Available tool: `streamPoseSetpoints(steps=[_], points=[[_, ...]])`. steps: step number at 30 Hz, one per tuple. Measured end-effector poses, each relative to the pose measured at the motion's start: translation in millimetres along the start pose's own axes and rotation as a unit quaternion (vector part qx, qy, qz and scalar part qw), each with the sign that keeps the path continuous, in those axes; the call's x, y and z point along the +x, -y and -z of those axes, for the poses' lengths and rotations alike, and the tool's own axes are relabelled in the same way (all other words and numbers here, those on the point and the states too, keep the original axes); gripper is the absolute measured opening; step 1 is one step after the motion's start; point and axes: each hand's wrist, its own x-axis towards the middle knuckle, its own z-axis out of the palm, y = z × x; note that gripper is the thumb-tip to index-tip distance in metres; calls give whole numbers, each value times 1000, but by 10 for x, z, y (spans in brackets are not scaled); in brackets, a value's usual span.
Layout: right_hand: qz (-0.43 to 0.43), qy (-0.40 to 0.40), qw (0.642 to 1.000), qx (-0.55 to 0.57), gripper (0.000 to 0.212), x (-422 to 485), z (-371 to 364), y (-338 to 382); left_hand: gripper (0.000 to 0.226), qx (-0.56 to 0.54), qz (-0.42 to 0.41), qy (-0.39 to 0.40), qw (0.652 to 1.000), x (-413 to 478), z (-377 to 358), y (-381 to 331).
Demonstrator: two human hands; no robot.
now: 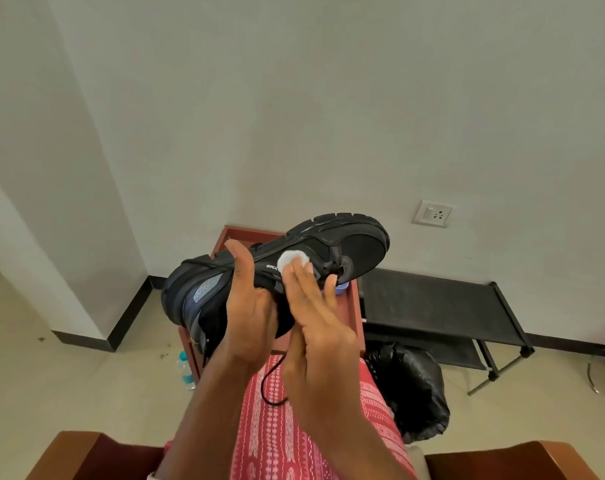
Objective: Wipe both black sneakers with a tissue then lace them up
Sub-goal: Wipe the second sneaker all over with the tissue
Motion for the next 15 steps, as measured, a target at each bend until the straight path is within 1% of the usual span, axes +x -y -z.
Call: streamPoseSetpoints(steps=[3,5,7,8,11,12,13,14,15], points=[[-18,-9,995,-93,67,159,-37,-216,92,4,-22,29,999,-22,-47,12],[-27,-14,991,-127,70,211,-45,-284,88,-6,-18,29,999,-34,-95,9],[-30,-40,992,-114,65,176,-44,-220,83,-18,-13,24,999,-36,-85,18],[-23,-46,994,-91,61,136,-39,-158,81,-3,-15,19,1000,-34,-64,43],[28,-9,999,-28,54,-10,-27,-8,64,36,-50,13,998,-53,-57,52],[39,3,999,-24,55,-29,-16,-28,71,26,-41,29,998,-56,-53,55],[45,7,998,-33,57,-11,-11,-94,87,20,-34,40,998,-55,-33,69],[44,5,997,-57,58,30,-1,-185,98,21,-32,44,998,-44,-36,74],[37,3,995,-92,60,86,8,-277,99,21,-31,35,999,-16,-45,93]])
